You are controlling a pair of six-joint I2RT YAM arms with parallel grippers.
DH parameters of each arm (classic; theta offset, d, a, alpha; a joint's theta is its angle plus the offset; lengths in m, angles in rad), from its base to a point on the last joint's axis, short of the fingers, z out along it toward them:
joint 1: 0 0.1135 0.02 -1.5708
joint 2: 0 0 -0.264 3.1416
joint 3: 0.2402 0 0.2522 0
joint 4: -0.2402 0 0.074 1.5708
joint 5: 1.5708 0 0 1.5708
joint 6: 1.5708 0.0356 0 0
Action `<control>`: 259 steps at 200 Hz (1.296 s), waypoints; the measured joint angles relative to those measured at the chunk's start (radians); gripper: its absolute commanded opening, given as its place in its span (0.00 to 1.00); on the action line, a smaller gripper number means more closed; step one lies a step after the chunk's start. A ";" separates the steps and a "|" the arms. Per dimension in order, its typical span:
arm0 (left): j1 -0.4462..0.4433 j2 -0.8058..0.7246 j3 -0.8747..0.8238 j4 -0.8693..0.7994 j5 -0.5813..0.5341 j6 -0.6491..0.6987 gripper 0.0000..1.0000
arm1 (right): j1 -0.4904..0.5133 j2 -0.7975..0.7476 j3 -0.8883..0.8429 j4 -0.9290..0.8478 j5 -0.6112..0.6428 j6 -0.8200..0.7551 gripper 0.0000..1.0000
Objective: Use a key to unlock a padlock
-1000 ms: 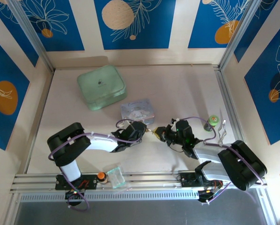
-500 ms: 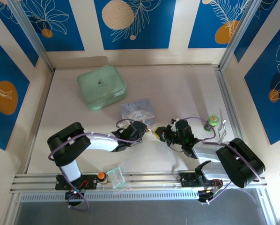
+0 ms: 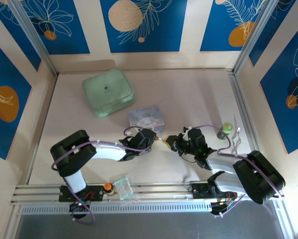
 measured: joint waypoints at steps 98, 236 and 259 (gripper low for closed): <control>0.002 0.000 0.000 0.001 0.005 -0.001 0.00 | -0.002 0.008 -0.009 0.024 0.000 -0.001 0.00; 0.000 0.006 0.006 0.009 0.016 -0.004 0.00 | 0.020 0.111 0.002 0.129 0.017 0.024 0.00; 0.000 0.007 0.008 0.008 0.015 -0.004 0.00 | 0.020 0.089 0.002 0.106 0.021 0.026 0.00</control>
